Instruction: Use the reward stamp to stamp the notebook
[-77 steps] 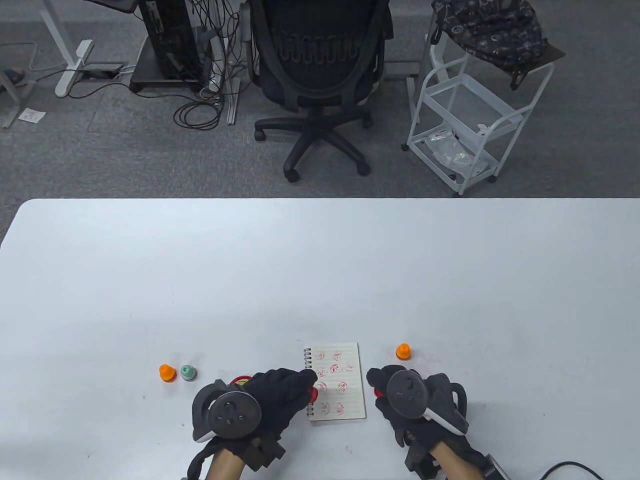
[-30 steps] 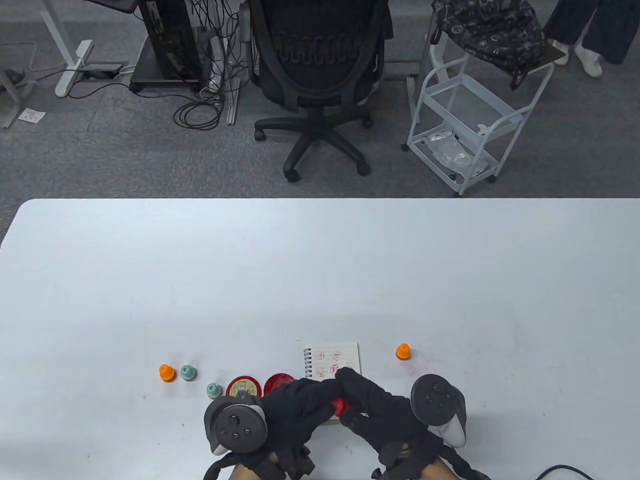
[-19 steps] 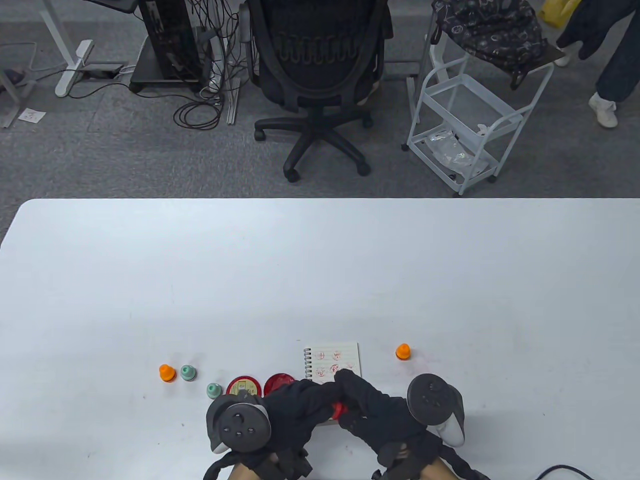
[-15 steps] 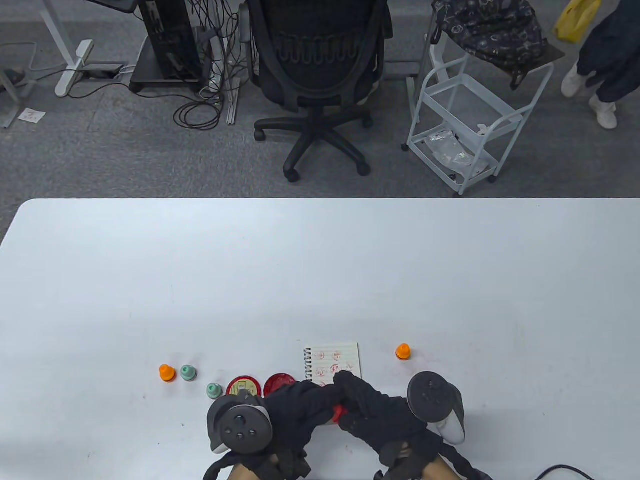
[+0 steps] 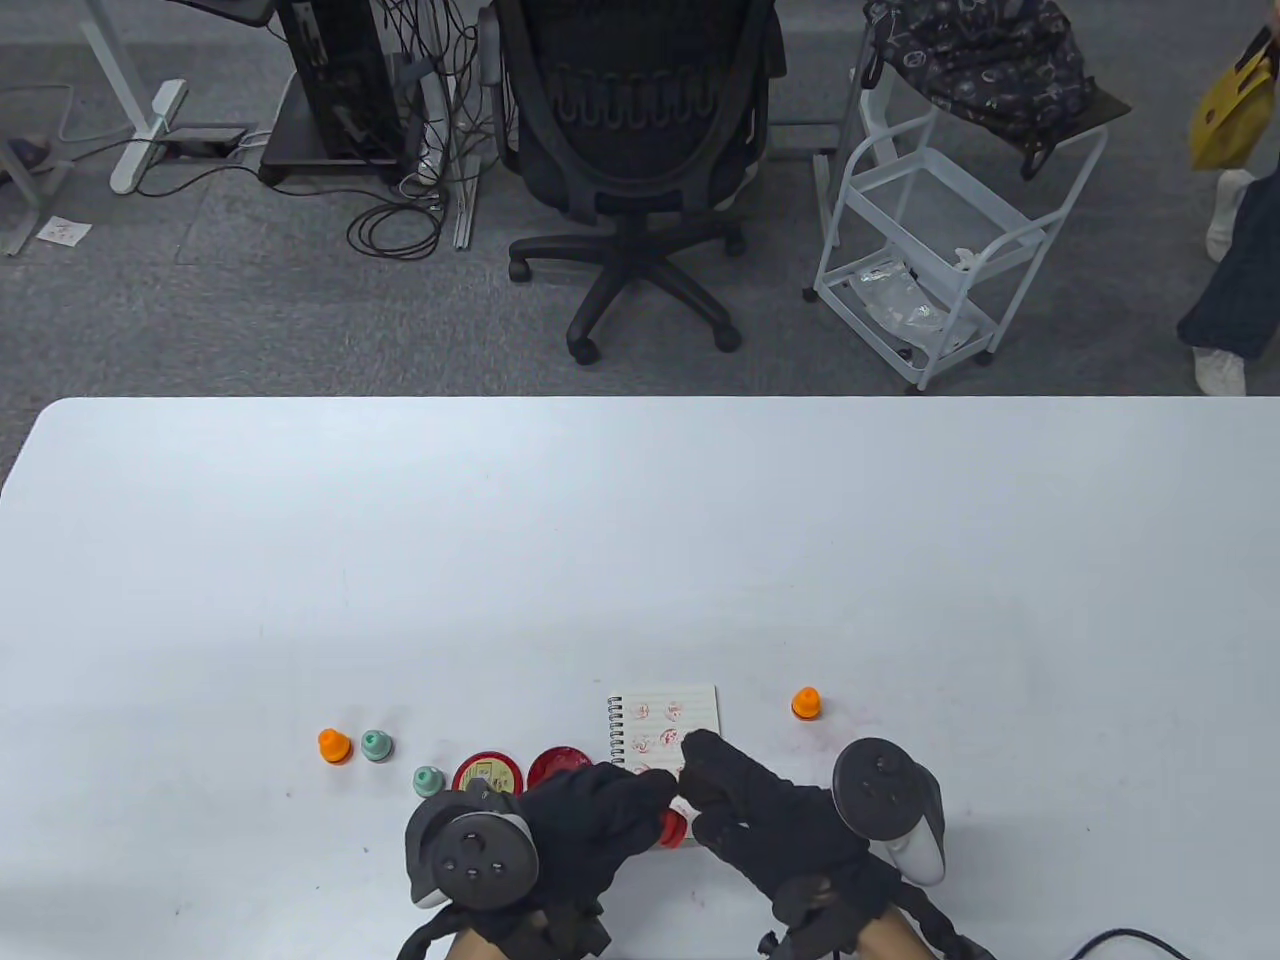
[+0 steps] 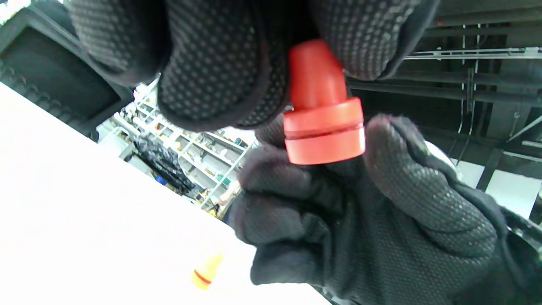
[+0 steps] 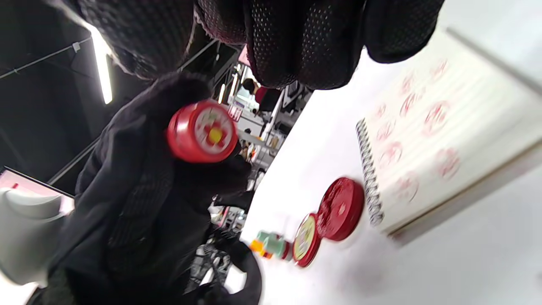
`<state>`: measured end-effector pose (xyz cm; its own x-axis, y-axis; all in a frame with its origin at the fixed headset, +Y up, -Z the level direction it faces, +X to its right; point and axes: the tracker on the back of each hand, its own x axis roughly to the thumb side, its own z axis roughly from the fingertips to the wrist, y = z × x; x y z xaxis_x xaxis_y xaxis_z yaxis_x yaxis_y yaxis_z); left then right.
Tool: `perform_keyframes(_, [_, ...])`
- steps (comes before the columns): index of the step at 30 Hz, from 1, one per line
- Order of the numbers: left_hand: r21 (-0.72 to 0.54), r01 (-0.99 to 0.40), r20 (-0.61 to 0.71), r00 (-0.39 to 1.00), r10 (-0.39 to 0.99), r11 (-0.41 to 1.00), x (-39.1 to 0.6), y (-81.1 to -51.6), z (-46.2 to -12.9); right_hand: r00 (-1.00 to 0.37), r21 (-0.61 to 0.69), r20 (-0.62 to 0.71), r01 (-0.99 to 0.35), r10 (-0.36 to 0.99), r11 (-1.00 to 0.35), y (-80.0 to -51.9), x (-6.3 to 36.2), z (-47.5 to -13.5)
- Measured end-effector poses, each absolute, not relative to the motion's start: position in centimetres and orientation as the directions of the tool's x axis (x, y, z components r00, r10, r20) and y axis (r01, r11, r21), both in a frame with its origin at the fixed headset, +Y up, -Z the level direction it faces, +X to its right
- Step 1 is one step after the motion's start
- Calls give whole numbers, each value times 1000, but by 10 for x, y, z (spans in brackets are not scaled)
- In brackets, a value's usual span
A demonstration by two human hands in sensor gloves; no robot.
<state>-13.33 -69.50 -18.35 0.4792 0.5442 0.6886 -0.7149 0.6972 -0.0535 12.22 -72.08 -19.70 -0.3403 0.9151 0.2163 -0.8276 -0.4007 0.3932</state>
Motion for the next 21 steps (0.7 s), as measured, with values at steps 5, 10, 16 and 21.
perform_keyframes(5, [72, -616, 684, 603, 411, 784, -151, -683, -183, -440, 302, 252, -810, 862, -502, -716, 133, -197])
perform_keyframes(10, [139, -531, 639, 693, 334, 836, -176, -678, -191, -516, 223, 270, -788, 813, -574, -711, 140, -197])
perform_keyframes(16, [230, -361, 535, 823, 193, 904, -226, -682, -200, -626, 130, 310, -718, 716, -684, -705, 147, -198])
perform_keyframes(21, [215, -324, 461, 865, 196, 921, -257, -688, -202, -672, 117, 299, -679, 678, -725, -709, 148, -199])
